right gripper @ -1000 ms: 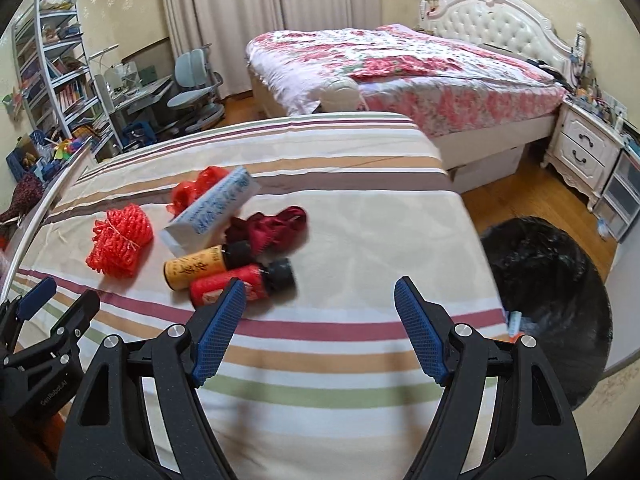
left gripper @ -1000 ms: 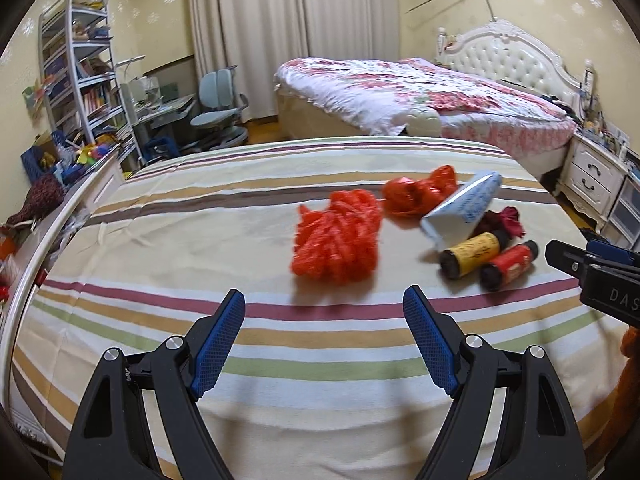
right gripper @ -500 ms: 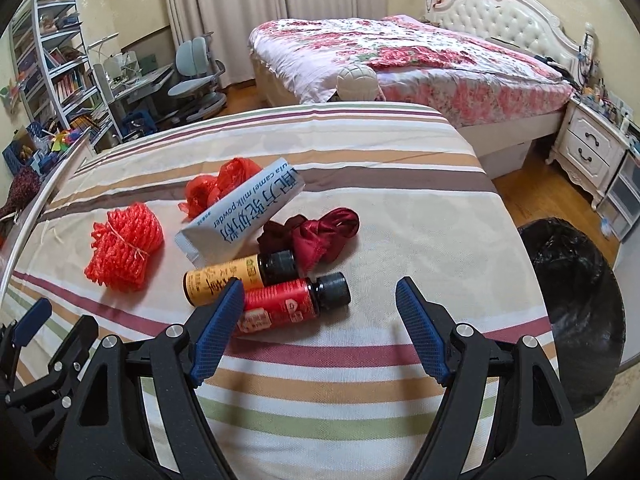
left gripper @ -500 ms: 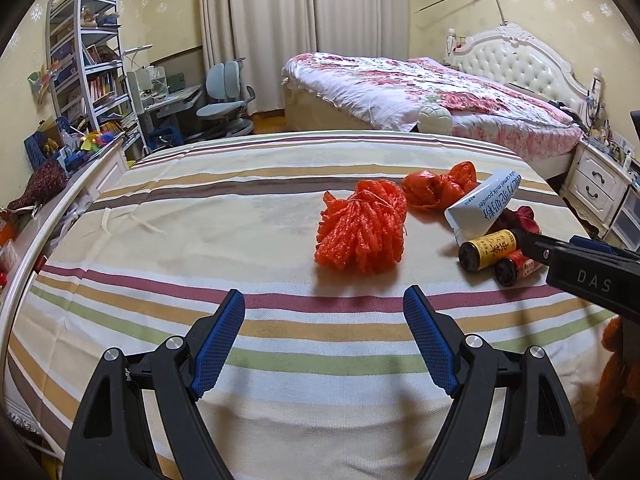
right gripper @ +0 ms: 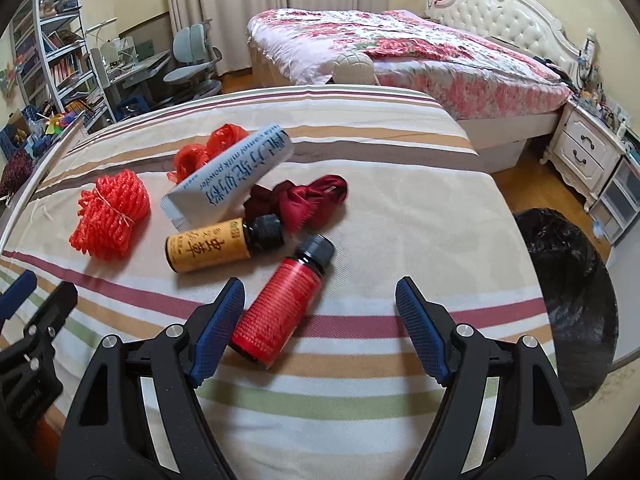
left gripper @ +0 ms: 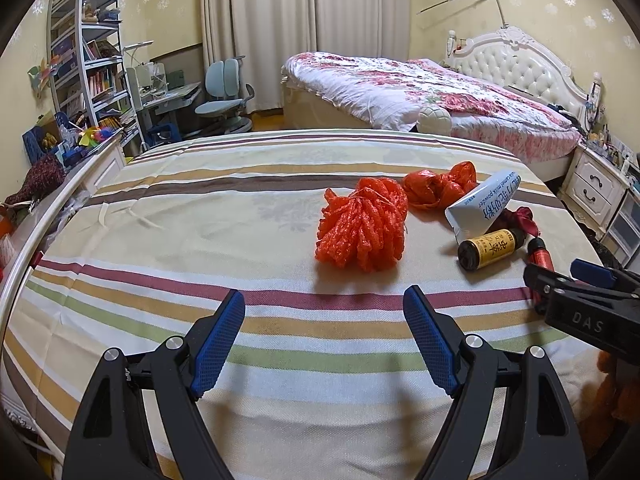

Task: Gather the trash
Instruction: 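Grasp the red bottle with the right gripper, then grasp the orange mesh net with the left gripper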

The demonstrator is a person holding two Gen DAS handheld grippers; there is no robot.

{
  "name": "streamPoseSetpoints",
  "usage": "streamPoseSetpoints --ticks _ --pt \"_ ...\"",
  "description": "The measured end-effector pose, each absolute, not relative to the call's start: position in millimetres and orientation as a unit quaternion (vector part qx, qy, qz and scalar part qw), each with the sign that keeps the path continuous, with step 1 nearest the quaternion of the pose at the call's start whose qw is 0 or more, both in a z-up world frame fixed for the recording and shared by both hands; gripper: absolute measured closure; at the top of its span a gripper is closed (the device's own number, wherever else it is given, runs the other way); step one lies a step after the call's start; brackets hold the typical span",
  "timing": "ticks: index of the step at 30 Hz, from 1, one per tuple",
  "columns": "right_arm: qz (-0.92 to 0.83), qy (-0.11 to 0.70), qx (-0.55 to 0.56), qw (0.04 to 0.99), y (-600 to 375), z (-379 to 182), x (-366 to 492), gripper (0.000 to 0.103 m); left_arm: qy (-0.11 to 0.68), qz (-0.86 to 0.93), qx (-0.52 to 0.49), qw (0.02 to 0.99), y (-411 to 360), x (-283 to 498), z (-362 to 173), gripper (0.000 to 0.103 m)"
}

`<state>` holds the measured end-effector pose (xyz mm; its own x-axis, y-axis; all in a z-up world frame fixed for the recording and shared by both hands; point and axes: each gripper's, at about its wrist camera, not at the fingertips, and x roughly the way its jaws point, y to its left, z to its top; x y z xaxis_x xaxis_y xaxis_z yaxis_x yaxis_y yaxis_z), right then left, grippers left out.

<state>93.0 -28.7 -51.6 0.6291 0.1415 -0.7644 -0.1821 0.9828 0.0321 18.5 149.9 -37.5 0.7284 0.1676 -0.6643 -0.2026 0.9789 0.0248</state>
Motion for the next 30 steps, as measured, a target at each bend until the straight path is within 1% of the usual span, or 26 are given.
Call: streamPoseSetpoints --ticks 6,7,8,9,11,15,30 --pt "0.095 0.417 -0.024 0.903 -35 -51 92 0.028 0.354 0.098 -0.024 0.93 149 19 -39 0.024" --pt "0.098 0.415 -0.027 0.904 -35 -51 91 0.031 0.355 0.097 -0.023 0.93 149 20 -39 0.024" --pt "0.1 0.414 -0.032 0.904 -33 -51 90 0.038 0.354 0.097 -0.022 0.93 148 20 -39 0.024" --pt "0.103 0.413 -0.036 0.904 -31 -51 90 0.042 0.353 0.096 -0.021 0.93 148 20 -39 0.024" --pt "0.113 0.417 -0.044 0.901 -27 -53 90 0.059 0.352 0.095 -0.019 0.931 147 21 -38 0.024" --pt "0.127 0.415 -0.056 0.899 -23 -54 86 0.08 0.355 0.089 -0.021 0.93 147 24 -38 0.024" --pt "0.081 0.418 -0.032 0.904 -65 -53 110 0.08 0.359 0.078 -0.018 0.93 140 56 -35 0.023"
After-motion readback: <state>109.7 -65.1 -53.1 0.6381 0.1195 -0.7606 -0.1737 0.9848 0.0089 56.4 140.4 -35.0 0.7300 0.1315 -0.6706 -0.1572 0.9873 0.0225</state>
